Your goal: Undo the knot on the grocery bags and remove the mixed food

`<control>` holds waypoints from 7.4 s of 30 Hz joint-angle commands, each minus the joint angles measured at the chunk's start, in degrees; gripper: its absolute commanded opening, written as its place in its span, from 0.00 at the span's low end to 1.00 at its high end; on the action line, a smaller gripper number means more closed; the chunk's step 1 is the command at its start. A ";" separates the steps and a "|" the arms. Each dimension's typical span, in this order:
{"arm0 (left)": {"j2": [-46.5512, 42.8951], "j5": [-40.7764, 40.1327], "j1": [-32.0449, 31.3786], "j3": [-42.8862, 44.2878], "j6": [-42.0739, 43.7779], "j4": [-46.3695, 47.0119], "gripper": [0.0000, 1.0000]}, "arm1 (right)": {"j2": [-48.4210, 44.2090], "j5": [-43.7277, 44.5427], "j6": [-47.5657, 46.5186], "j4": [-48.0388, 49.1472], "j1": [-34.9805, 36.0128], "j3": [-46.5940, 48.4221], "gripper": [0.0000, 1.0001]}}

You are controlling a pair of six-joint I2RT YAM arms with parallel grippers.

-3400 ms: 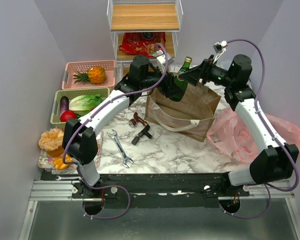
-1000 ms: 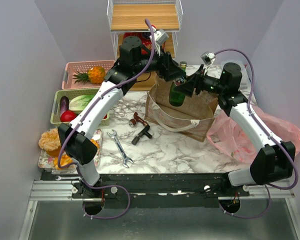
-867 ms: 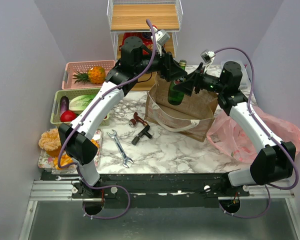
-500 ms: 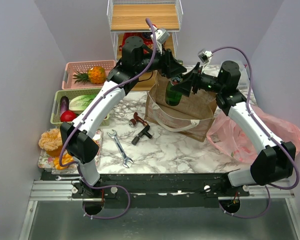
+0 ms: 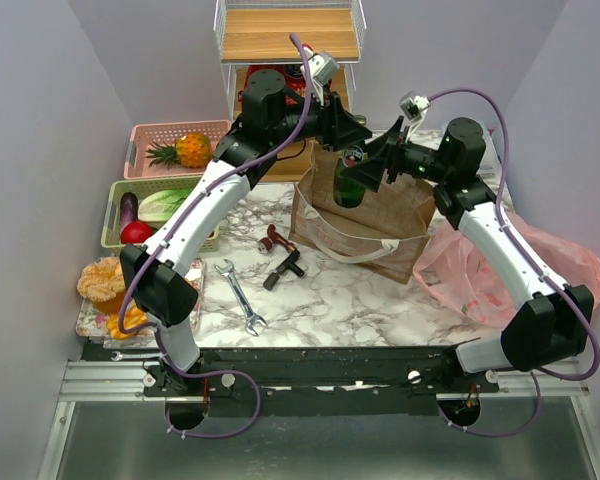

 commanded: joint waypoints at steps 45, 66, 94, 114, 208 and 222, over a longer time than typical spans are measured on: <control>17.53 -32.30 18.08 38.04 24.51 31.13 0.00 | 0.61 11.09 -7.58 -5.14 0.27 10.00 1.00; 21.18 -34.64 19.37 37.20 22.22 32.92 0.65 | 1.82 11.14 -8.72 -5.66 0.27 10.99 1.00; 0.75 -32.81 19.53 13.45 22.17 30.77 0.99 | 0.60 15.90 -14.10 -12.80 0.22 12.30 1.00; -17.61 -2.88 -1.62 -10.41 49.74 -23.23 0.99 | -9.83 59.60 -42.24 -65.78 -15.88 20.18 1.00; -5.60 14.55 -6.46 4.64 28.79 -10.91 0.47 | -3.57 -13.01 -9.38 -20.61 0.73 30.86 0.14; -10.62 11.22 2.32 -0.54 19.14 -1.42 0.00 | -7.47 25.57 -15.94 -29.82 -0.30 33.58 0.92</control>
